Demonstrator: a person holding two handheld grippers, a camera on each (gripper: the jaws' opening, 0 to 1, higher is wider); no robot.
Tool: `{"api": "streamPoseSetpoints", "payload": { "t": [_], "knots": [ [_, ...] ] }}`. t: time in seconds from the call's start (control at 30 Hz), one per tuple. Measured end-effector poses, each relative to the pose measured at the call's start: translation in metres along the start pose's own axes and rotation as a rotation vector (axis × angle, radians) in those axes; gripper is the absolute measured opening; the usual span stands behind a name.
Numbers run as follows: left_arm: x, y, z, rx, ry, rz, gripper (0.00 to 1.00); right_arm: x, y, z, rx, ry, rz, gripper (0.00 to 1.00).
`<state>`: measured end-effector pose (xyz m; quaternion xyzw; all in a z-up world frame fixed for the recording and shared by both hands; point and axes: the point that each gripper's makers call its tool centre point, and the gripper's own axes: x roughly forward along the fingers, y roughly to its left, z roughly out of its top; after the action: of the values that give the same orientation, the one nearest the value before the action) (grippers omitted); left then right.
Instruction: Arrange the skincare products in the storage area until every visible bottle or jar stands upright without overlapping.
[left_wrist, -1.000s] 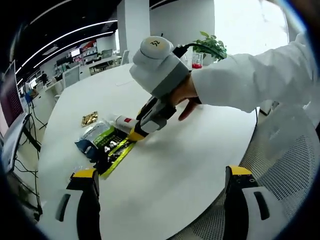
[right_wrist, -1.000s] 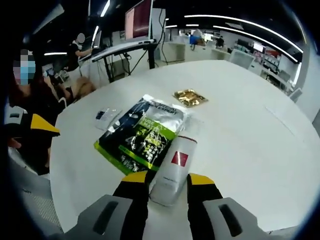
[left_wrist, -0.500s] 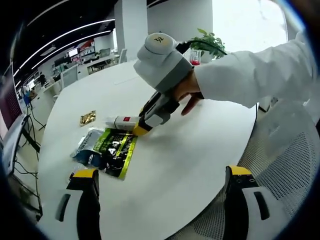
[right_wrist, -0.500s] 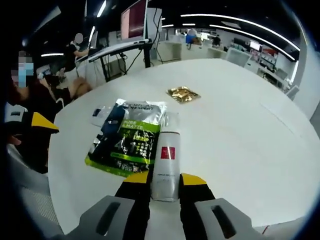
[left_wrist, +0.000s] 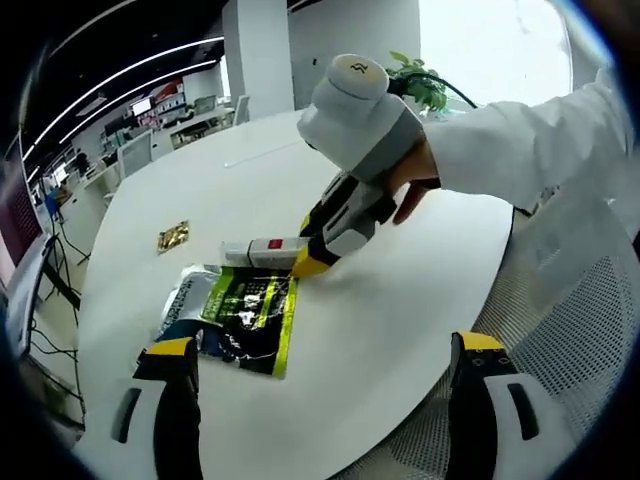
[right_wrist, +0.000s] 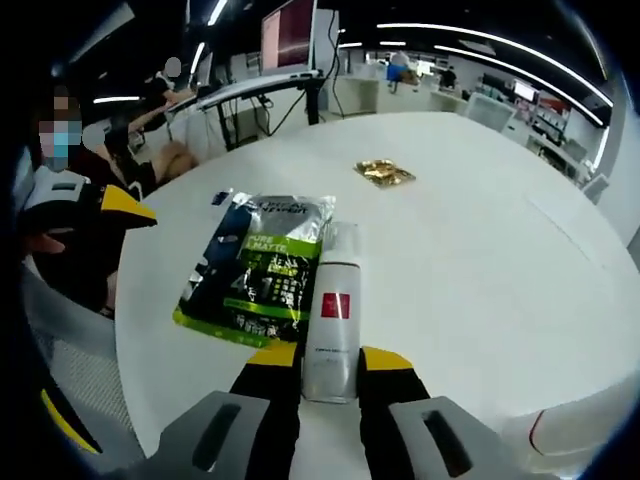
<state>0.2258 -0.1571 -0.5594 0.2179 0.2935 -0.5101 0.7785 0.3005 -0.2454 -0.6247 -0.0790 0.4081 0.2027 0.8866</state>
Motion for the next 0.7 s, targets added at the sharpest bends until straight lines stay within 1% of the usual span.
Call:
{"api": "streamPoseSetpoints", "payload": {
  "t": [0.2, 0.27, 0.33, 0.47, 0.57, 0.7],
  "knots": [
    [0.0, 0.0, -0.001, 0.01, 0.008, -0.001, 0.99, -0.014, 0.0, -0.012, -0.003, 0.003, 0.005, 0.14],
    [0.001, 0.0, -0.002, 0.01, 0.01, 0.0, 0.99, -0.02, 0.003, -0.017, -0.008, 0.023, 0.014, 0.14],
    [0.001, 0.0, -0.002, 0.014, 0.014, -0.002, 0.99, -0.027, 0.005, -0.021, -0.032, 0.037, 0.019, 0.14],
    [0.002, -0.001, -0.005, 0.024, 0.024, -0.003, 0.99, -0.034, 0.005, -0.027, -0.047, 0.048, 0.027, 0.14],
    [0.002, -0.001, -0.005, 0.028, 0.027, -0.004, 0.99, -0.034, 0.009, -0.031, -0.058, 0.056, 0.036, 0.14],
    [0.002, -0.002, -0.006, 0.036, 0.034, -0.007, 0.99, -0.038, 0.015, -0.037, -0.096, 0.074, 0.056, 0.14]
  ]
}}
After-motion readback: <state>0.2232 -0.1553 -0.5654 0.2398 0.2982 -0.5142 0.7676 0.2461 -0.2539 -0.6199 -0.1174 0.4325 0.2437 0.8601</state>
